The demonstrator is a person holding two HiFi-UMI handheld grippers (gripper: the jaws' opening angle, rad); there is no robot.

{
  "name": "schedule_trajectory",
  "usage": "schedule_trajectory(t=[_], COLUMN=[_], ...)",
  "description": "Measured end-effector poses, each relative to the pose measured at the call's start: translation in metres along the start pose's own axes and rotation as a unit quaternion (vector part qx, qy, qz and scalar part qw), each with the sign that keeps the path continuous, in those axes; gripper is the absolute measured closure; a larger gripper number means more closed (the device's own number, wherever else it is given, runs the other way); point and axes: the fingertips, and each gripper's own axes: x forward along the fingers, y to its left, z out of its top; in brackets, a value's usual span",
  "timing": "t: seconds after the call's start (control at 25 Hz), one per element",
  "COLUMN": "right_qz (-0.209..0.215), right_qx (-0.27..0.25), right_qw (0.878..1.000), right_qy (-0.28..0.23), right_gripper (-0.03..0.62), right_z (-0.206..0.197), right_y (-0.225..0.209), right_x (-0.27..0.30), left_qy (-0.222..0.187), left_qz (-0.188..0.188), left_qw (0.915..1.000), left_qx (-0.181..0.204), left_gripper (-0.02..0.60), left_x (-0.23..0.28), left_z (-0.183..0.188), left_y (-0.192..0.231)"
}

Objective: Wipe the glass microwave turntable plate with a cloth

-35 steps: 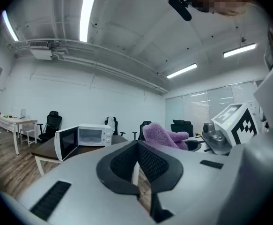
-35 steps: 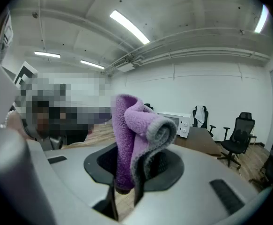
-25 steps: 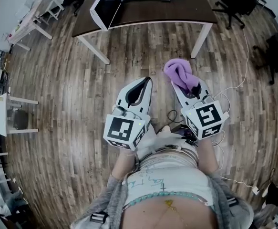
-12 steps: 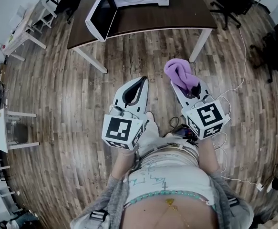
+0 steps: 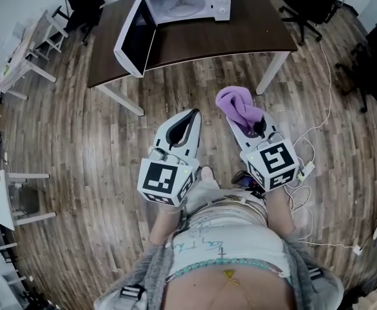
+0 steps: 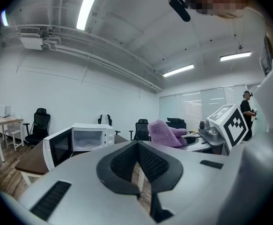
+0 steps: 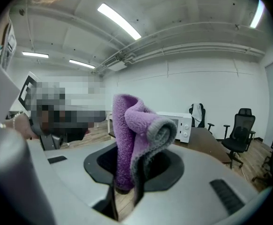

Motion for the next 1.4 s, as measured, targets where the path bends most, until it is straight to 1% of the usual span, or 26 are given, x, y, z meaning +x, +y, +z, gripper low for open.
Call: schedule_trajectory(t=[0.16,0.36,0.56,0.8,0.92,1.0,1.24,1.36,1.4], right_qz=[0.013,0.033,0.052,0.062,0.066,0.07,0.089,0.093,0.094], right_qx=[-0.013,0.002,0.02,0.018,0.015,0.013,0.002,-0.007,-0.008], right_qw=[1.0,0.999,0.998,0.997,0.997,0.997,0.996,0.995,0.995], right_qy=[0.019,0.021,0.022,0.029,0.034,0.032,0.027,0.033,0.034], right_gripper=[0.482,0.482,0.482,0.482,0.482,0.483,0.482,0.482,0.482], right_z=[-0.003,-0.002,-0.003,-0.002,-0.001,0.004,0.022,0.027,0.029], right_y=[0.012,0.032,0.044,0.046,0.039,0.032,0.01,-0.007,-0.014], right_x=[0.028,0.055,0.068,0.083,0.096,0.108,0.15,0.168,0.174], left_qy=[0.008,0.024,0.025,0.026,0.025,0.026,0.028,0.036,0.036], left_qz=[-0.007,-0.019,-0.002,0.003,0.006,0.012,0.022,0.028,0.028], left_qw=[0.9999,0.9995,0.9995,0.9993,0.9989,0.9989,0.9992,0.9989,0.9989], left_qx=[-0.005,-0.012,-0.02,-0.028,-0.038,-0.037,-0.018,0.007,0.009], left_gripper=[0.571,0.571,0.571,0.571,0.571,0.571,0.571,0.571,0.571], left_x=[0.002,-0.002,-0.008,-0.006,0.003,0.012,0.051,0.073,0.081], left_z=[-0.004,-0.01,-0.015,-0.019,-0.021,-0.019,-0.009,-0.005,-0.003], left_y=[0.021,0.043,0.062,0.075,0.084,0.092,0.119,0.128,0.131])
